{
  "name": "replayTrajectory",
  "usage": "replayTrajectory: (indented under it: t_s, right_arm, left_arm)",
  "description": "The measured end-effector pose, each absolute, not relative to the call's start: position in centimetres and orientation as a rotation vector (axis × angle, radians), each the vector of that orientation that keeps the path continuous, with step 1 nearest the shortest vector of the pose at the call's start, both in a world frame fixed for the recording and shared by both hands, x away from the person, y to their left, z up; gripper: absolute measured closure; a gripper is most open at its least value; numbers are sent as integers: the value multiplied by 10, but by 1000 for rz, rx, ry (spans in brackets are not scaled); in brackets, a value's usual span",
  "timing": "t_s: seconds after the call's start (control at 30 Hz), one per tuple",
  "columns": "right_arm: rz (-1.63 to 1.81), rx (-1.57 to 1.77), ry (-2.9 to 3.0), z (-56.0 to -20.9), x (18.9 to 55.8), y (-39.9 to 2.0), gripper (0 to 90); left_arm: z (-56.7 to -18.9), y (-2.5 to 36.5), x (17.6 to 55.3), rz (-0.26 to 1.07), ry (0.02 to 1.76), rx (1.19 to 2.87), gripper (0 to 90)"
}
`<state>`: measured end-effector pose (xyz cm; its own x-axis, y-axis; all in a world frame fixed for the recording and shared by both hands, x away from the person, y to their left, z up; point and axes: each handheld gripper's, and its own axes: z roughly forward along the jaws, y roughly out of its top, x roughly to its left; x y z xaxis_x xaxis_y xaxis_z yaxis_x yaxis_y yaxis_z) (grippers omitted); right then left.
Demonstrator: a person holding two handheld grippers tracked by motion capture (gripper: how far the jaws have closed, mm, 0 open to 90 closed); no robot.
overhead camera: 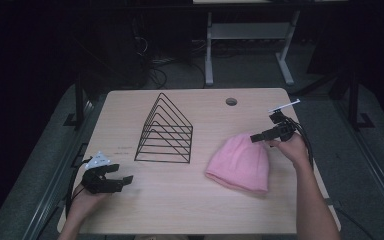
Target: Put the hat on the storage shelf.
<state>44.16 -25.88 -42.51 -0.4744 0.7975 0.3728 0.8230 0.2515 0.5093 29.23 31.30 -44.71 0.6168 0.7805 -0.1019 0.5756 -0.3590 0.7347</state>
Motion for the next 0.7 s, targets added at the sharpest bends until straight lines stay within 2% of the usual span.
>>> replayTrajectory:
  t_s: [0.23, 0.4, 0.43, 0.6, 0.67, 0.7]
  right_arm:
    - [-995, -1647, -2413, -442, 446, -263, 294]
    - [-948, -1646, -2424, -446, 447, -261, 366]
    - [-943, -1635, -2412, -449, 447, -261, 432]
    - [-952, -1608, -2375, -456, 448, -258, 476]
    - [-987, -1595, -2347, -458, 447, -258, 536]
    - [-987, -1595, -2347, -458, 447, -258, 536]
  left_arm:
    - [-448, 310, 292, 339, 1046, 2095, 231]
    - [-447, 310, 291, 349, 1040, 2089, 231]
    - [-447, 310, 291, 350, 1039, 2087, 231]
    - [-447, 309, 292, 348, 1038, 2089, 231]
    - [-447, 308, 291, 345, 1040, 2078, 231]
    - [-447, 308, 291, 345, 1040, 2078, 231]
